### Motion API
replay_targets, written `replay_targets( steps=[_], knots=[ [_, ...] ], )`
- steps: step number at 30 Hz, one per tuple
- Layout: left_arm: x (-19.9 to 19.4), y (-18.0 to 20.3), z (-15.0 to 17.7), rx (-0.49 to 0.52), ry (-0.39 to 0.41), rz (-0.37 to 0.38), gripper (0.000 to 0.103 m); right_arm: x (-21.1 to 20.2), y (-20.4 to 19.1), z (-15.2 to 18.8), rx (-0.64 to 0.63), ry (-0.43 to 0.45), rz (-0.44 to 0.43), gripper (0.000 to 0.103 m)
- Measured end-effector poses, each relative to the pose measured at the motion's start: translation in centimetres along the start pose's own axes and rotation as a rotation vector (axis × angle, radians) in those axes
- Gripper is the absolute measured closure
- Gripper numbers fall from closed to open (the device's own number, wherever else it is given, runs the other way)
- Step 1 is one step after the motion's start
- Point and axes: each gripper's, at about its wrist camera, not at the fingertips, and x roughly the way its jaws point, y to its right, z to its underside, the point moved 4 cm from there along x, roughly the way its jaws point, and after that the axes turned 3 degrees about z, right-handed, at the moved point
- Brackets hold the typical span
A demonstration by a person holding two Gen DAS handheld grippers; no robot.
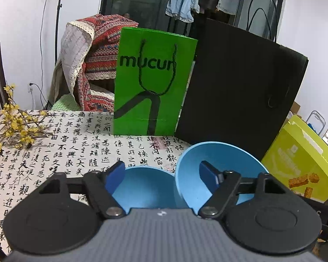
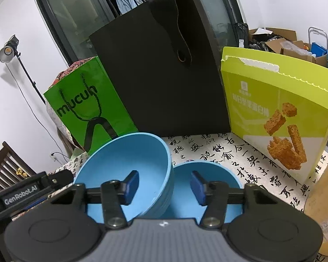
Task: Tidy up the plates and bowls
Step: 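Close the right gripper on the top bowl rim while the left gripper closes beside it, then lift the top blue bowl off the two lower bowls with both grippers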
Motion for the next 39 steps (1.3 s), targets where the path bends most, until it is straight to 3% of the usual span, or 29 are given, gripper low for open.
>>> replay_targets(
  steps=[10,13,15,26,39],
  knots=[
    [1.3,0.9,0.7,0.014,-0.035,0.031,0.05,1.2,-0.6,-0.1,-0.017,-0.023,0.025,0.065],
    [1.6,1.1,0.9,0.017,-0.056,0.048,0.061,1.5,-0.8,0.0,-0.022,-0.034,0.027,0.068],
    [1.7,1.2,0.9,0.02,-0.056,0.049,0.061,1.6,-0.9,0.0,-0.024,-0.038,0.032,0.071],
    [2.3,1.6,1.2,0.033,-0.078,0.06,0.084,2.2,-1.1,0.1,-0.032,-0.055,0.06,0.085],
    [2.0,1.7,1.3,0.047,-0.064,0.057,0.086,2.1,-1.2,0.2,-0.046,-0.032,0.105,0.089]
  ],
)
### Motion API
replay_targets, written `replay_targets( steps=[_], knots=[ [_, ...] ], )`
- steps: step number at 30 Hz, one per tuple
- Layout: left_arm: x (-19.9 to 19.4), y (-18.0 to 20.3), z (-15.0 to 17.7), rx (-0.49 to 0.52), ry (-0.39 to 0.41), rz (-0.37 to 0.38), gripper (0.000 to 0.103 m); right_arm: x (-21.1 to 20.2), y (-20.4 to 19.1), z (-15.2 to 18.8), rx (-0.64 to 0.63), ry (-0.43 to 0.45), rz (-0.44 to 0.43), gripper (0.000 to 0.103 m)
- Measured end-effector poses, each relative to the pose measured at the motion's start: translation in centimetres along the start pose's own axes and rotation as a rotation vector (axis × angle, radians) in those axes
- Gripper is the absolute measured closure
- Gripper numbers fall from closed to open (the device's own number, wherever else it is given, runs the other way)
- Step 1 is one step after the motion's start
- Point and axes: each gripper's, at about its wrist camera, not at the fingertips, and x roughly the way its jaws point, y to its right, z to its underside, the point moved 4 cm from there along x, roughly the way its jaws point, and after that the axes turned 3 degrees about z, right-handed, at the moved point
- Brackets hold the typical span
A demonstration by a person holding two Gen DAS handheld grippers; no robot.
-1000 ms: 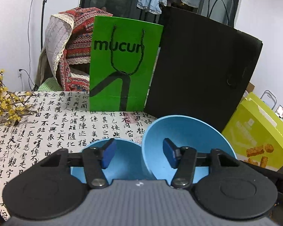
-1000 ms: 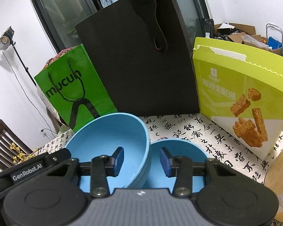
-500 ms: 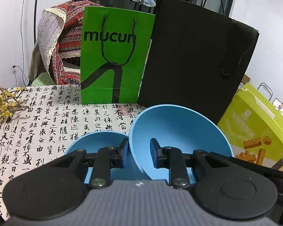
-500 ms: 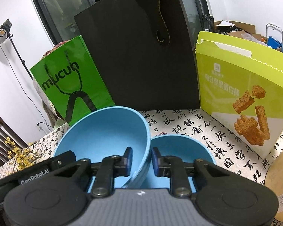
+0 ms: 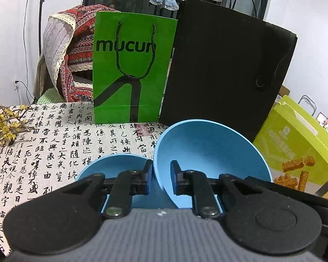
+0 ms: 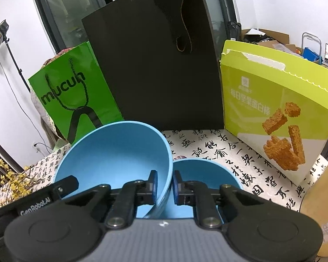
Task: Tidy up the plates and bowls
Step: 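Lift the top blue bowl off the two lower bowls with both grippers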
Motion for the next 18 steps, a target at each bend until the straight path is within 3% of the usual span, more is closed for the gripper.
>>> replay_targets(
  steps=[18],
  knots=[
    [-2.4,-0.2,0.5,0.006,0.026,0.007,0.086,-1.8,-0.5,0.5,-0.012,0.015,0.008,0.09]
  ],
)
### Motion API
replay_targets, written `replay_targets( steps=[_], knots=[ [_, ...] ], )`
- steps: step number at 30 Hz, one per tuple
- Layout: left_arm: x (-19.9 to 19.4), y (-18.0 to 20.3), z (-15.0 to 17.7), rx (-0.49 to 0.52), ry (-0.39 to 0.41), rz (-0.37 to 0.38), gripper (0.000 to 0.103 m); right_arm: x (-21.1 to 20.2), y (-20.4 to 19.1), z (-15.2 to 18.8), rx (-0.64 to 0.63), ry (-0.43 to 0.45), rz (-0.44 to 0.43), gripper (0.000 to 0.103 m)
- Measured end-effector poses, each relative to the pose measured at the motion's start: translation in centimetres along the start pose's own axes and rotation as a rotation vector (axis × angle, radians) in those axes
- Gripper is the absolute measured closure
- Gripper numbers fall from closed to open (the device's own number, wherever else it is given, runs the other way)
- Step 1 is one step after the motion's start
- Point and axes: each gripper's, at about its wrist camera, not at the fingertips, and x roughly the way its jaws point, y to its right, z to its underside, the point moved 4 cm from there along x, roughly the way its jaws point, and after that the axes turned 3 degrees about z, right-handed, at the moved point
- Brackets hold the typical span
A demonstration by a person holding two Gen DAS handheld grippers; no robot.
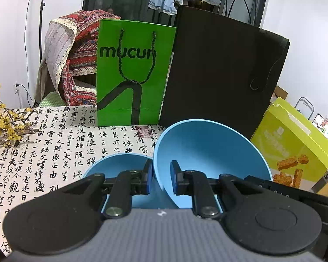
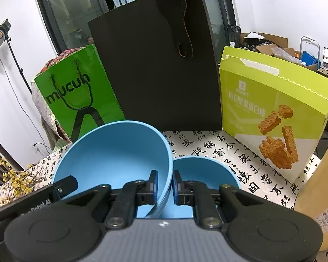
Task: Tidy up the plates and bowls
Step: 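Lift the top blue bowl off the two lower bowls with both grippers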
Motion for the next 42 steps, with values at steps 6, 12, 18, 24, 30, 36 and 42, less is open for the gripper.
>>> replay_targets(
  steps=[6,12,18,24,30,36,42],
  knots=[
    [-1.4,-0.1,0.3,-0.004,0.01,0.0,0.086,-1.3,-0.3,0.3,-0.007,0.012,0.0,0.09],
    [-3.1,-0.2,0.7,0.001,0.023,-0.001,0.086,-2.8,-0.6,0.9,-0.009,0.02,-0.003,0.09],
    [-4.7,-0.4,0.9,0.001,0.035,-0.007,0.086,-4.3,-1.1,1.6,-0.019,0.029,-0.005,0.09],
    [-6.2,-0.5,1.4,0.017,0.048,-0.007,0.086,-5.8,-1.5,2.5,-0.024,0.036,-0.005,0.09],
    [-7.0,-1.3,2.0,0.009,0.045,-0.017,0.086,-6.3,-2.0,3.2,-0.023,0.028,-0.015,0.09],
    [-7.9,-2.0,2.1,0.005,0.055,-0.03,0.086,-6.8,-2.8,3.8,-0.037,0.027,-0.021,0.09],
    [-8.4,-2.8,2.4,-0.007,0.056,-0.047,0.086,-7.0,-3.6,4.2,-0.043,0.024,-0.034,0.09]
  ],
)
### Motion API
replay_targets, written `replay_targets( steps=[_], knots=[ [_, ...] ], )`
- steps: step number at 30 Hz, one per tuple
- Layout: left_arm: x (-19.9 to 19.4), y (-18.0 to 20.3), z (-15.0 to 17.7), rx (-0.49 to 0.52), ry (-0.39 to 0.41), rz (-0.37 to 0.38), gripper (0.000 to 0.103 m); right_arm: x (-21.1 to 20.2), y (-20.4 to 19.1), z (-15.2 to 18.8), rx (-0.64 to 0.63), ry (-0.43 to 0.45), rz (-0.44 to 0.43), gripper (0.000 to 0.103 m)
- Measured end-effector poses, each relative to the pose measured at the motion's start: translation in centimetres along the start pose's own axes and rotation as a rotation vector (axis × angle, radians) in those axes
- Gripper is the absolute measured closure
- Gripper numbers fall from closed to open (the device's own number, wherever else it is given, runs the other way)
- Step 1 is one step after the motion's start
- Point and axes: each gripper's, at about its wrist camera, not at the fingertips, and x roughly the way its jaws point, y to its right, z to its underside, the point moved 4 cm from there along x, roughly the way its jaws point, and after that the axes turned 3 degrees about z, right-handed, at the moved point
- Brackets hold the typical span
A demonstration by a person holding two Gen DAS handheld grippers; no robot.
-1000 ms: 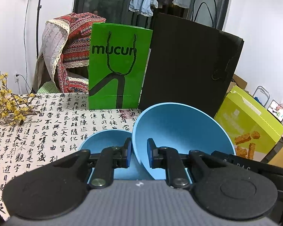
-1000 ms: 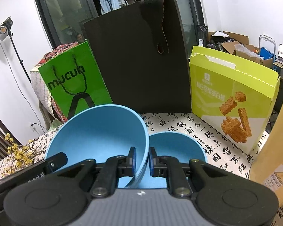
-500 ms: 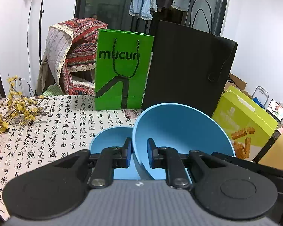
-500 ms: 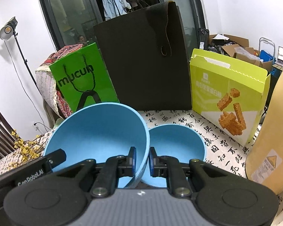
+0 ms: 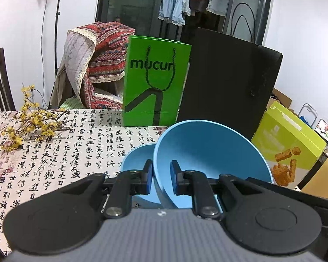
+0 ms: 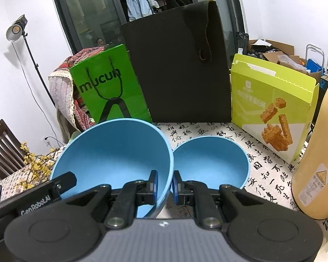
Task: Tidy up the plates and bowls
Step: 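Lift the top blue bowl off the two lower bowls with both grippers, then carry the held blue bowl away from the other two bowls with both grippers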
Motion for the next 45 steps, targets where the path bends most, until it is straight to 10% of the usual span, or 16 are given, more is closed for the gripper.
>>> replay_targets(
  steps=[45],
  knots=[
    [-6.8,-8.4,1.6,-0.07,0.065,-0.145,0.086,-2.6,-9.0,3.6,-0.102,-0.006,-0.124,0.09]
  ],
)
